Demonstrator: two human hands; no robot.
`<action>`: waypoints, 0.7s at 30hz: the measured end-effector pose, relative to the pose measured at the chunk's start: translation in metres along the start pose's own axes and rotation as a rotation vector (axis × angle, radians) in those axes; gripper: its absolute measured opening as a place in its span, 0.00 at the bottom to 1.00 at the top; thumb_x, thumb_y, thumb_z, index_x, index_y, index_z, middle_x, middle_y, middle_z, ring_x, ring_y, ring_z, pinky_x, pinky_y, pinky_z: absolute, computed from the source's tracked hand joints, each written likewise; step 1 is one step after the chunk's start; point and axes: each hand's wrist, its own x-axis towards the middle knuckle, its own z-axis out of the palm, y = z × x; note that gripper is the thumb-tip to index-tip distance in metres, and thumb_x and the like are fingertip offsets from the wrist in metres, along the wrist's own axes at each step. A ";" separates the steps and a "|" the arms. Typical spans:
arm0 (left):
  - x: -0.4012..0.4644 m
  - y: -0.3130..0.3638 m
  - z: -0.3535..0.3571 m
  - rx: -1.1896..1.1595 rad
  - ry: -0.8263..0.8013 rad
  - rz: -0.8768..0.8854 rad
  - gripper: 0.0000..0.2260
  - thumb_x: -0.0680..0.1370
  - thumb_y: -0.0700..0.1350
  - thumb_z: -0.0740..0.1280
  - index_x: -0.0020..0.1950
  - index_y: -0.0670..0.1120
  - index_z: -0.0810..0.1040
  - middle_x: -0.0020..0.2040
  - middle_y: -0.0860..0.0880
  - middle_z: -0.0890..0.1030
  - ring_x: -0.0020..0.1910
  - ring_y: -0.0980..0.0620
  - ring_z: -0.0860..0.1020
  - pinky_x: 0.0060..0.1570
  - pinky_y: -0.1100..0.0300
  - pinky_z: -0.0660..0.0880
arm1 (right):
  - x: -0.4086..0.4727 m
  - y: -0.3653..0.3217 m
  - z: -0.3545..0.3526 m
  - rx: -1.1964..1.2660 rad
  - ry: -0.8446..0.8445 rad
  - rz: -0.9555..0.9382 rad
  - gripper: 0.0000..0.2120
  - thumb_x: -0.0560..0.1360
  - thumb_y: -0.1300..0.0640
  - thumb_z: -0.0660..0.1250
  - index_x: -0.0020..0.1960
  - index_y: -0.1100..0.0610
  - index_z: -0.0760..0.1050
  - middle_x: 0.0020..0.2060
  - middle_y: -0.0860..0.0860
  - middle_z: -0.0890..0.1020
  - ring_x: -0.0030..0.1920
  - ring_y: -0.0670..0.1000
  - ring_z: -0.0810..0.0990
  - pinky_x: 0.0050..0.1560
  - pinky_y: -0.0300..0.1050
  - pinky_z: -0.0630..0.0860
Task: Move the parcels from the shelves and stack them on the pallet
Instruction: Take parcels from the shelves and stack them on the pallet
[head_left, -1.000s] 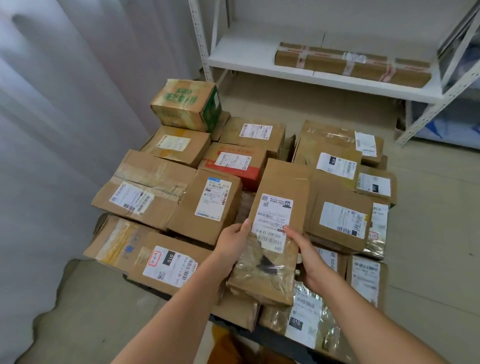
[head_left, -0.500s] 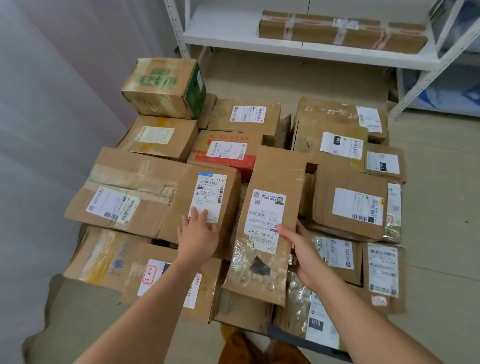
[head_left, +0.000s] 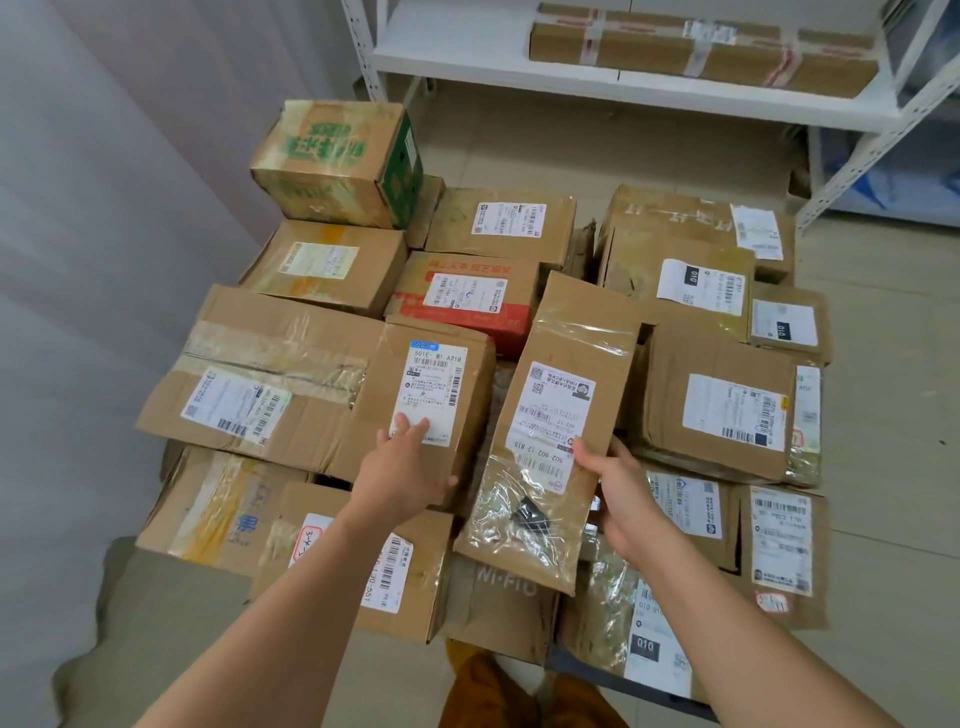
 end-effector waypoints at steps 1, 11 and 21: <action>0.000 0.000 0.000 0.000 -0.002 -0.001 0.38 0.78 0.56 0.69 0.81 0.50 0.51 0.82 0.46 0.45 0.80 0.42 0.48 0.72 0.48 0.62 | 0.000 -0.001 0.001 0.001 0.013 -0.004 0.17 0.78 0.59 0.67 0.66 0.49 0.74 0.53 0.47 0.85 0.54 0.50 0.82 0.55 0.53 0.78; 0.005 0.009 -0.007 -0.023 -0.062 -0.050 0.37 0.78 0.56 0.68 0.80 0.48 0.53 0.81 0.45 0.46 0.79 0.40 0.53 0.72 0.47 0.64 | 0.010 -0.015 0.008 -0.080 0.068 0.027 0.20 0.79 0.58 0.67 0.70 0.51 0.72 0.56 0.48 0.83 0.56 0.52 0.80 0.64 0.59 0.74; 0.010 0.027 -0.003 -0.002 -0.121 -0.125 0.44 0.73 0.67 0.67 0.77 0.41 0.56 0.80 0.38 0.42 0.78 0.32 0.43 0.73 0.36 0.56 | 0.005 -0.025 -0.005 -0.073 0.108 0.046 0.14 0.80 0.61 0.65 0.65 0.53 0.74 0.54 0.49 0.83 0.50 0.49 0.80 0.48 0.52 0.77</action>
